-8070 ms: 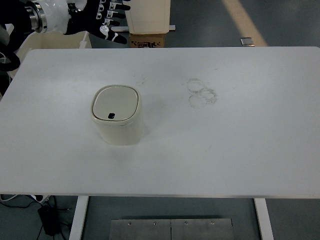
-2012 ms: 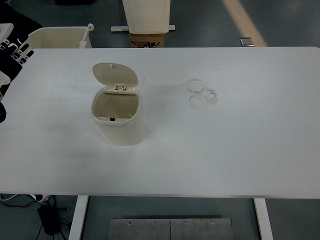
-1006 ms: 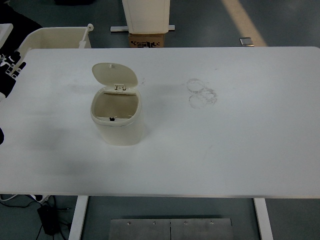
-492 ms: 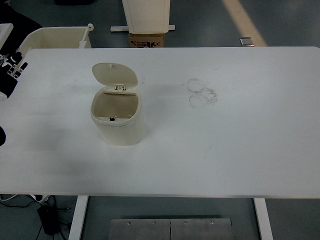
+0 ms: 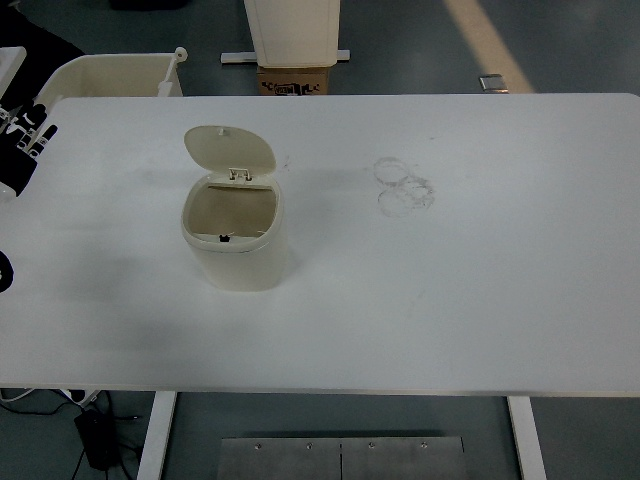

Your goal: Open trash can

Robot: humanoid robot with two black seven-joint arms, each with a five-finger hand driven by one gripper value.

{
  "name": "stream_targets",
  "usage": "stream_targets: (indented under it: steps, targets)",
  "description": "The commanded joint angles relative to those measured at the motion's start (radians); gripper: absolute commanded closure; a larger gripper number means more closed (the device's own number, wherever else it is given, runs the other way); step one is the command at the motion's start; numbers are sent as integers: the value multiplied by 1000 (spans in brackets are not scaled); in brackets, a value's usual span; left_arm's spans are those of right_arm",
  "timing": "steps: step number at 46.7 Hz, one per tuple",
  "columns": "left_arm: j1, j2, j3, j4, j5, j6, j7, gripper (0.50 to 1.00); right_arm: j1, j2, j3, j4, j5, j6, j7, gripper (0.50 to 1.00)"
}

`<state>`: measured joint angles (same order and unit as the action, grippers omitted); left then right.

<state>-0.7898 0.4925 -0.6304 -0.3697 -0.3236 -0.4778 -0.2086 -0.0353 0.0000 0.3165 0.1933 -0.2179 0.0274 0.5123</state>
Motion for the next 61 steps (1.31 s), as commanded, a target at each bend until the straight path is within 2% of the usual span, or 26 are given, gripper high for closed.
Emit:
stream_targets:
  steps: [1, 61]
  targets:
    - [1, 3, -2, 0, 0, 1, 0, 500, 0, 0, 1, 0, 0, 0, 0, 509]
    - [0, 5, -2, 0, -2, 1, 0, 500, -2, 0, 1, 0, 2, 0, 0, 509]
